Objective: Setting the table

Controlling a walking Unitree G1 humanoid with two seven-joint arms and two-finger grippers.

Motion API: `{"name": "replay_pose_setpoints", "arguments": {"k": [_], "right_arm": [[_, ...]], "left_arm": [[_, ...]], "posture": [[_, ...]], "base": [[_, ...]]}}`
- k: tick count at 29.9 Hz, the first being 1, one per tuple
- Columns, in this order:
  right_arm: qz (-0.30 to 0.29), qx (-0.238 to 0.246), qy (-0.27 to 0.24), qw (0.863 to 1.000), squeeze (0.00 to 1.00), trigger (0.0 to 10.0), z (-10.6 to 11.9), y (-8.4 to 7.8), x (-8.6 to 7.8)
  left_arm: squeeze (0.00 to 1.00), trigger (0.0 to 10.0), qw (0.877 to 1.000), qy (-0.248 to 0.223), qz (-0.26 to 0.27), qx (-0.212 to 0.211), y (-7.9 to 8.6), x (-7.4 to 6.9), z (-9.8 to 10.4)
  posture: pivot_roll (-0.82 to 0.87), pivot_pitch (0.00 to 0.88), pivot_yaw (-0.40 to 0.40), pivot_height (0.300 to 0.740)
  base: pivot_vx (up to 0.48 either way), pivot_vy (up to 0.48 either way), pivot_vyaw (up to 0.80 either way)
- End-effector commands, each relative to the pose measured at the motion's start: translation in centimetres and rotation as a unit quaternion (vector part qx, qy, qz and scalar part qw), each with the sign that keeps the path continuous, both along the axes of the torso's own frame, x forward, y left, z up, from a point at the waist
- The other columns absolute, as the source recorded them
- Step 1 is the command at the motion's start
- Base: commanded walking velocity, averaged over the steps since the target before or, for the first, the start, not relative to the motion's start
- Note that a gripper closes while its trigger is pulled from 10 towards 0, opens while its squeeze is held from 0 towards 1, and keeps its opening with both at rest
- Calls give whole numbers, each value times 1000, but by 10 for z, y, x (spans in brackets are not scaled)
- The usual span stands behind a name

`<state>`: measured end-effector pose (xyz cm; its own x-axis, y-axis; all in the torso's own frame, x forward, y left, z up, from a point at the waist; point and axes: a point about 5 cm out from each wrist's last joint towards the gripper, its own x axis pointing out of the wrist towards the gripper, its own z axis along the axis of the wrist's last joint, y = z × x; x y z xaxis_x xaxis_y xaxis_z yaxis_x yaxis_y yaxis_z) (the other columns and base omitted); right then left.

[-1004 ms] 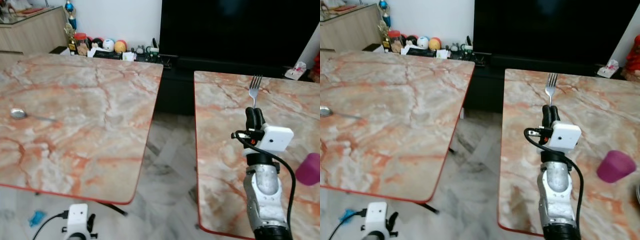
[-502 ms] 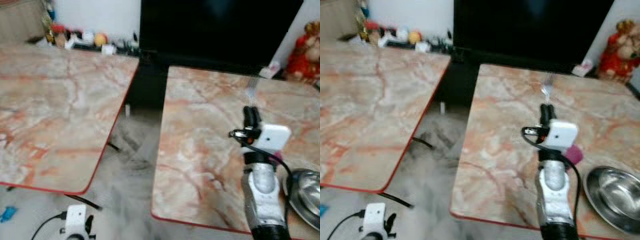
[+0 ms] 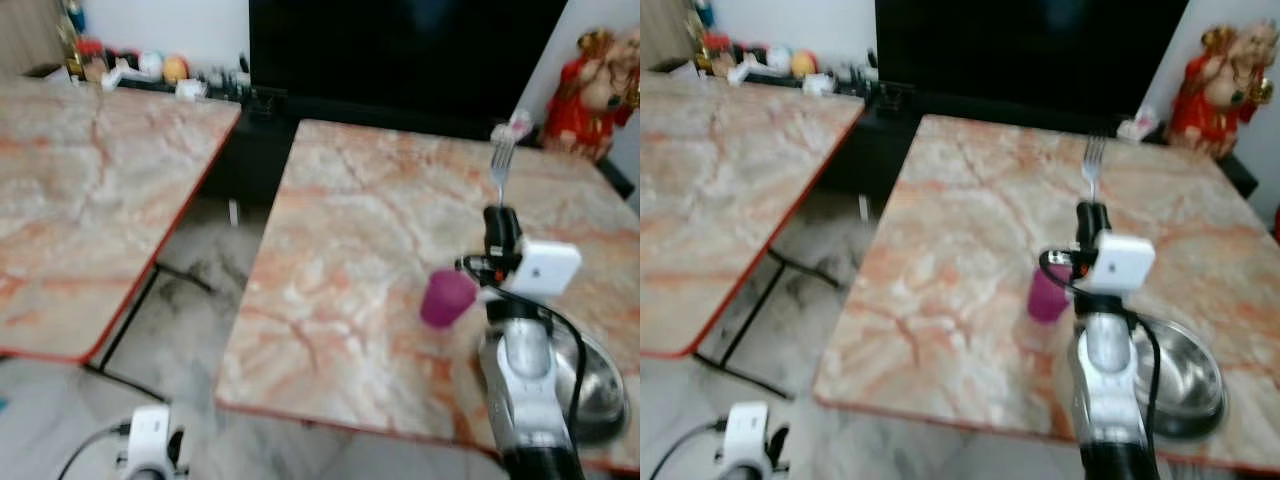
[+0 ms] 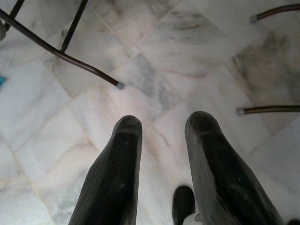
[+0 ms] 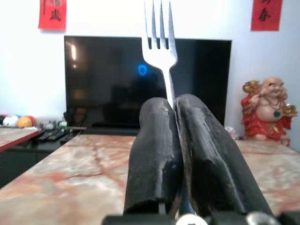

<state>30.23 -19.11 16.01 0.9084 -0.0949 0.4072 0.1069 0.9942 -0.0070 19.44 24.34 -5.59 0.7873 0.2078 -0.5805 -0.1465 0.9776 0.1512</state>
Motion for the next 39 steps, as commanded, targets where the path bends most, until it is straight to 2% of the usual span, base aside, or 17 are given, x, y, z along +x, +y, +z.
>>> {"name": "replay_pose_setpoints", "arguments": {"k": [1, 12, 16, 25, 27, 32, 34, 38, 39], "right_arm": [[-15, 1, -1, 1000, 0, 10000, 2, -9, -2], [-22, 0, -10, 1000, 0, 10000, 8, -12, -3], [-30, 3, -17, 999, 0, 10000, 14, -18, -3], [-79, 3, 2, 997, 0, 10000, 15, -39, -3], [-94, 10, 25, 995, 0, 10000, 12, -48, -1], [-99, -13, 83, 992, 0, 10000, 10, -48, 4], [-116, -11, 123, 986, 0, 10000, 4, -52, 5], [-137, 33, 225, 964, 0, 10000, -17, -55, 1], [-137, 33, 225, 964, 0, 10000, -17, -55, 1]], "left_arm": [[0, 10000, 1000, 6, -5, -11, -9, -1, -4], [0, 10000, 1000, 9, -6, -9, -7, -1, -4], [0, 10000, 1000, 10, -6, -8, -7, -1, -4], [0, 10000, 1000, 12, -5, -13, -7, -1, -4], [0, 10000, 1000, 15, -6, -14, -7, -2, -4], [0, 10000, 1000, 17, -7, -15, -6, -2, -5], [0, 10000, 1000, 17, -7, -16, -6, -3, -5], [0, 10000, 1000, 18, -10, -18, -5, -2, -4], [0, 10000, 1000, 18, -10, -18, -5, -2, -4]], "posture": [[110, 0, -66, 740], [107, 0, -61, 740], [107, 0, -60, 740], [103, 0, -56, 740], [101, 0, -56, 740], [101, 0, -52, 740], [100, 0, -51, 740], [100, 0, -47, 740], [100, 0, -47, 740]], "base": [[0, -345, 0], [0, -345, 0], [0, -322, 0], [0, 0, 0], [0, 0, 0], [0, 0, 0], [0, 0, 0], [0, 0, 0], [0, 0, 0]]}}
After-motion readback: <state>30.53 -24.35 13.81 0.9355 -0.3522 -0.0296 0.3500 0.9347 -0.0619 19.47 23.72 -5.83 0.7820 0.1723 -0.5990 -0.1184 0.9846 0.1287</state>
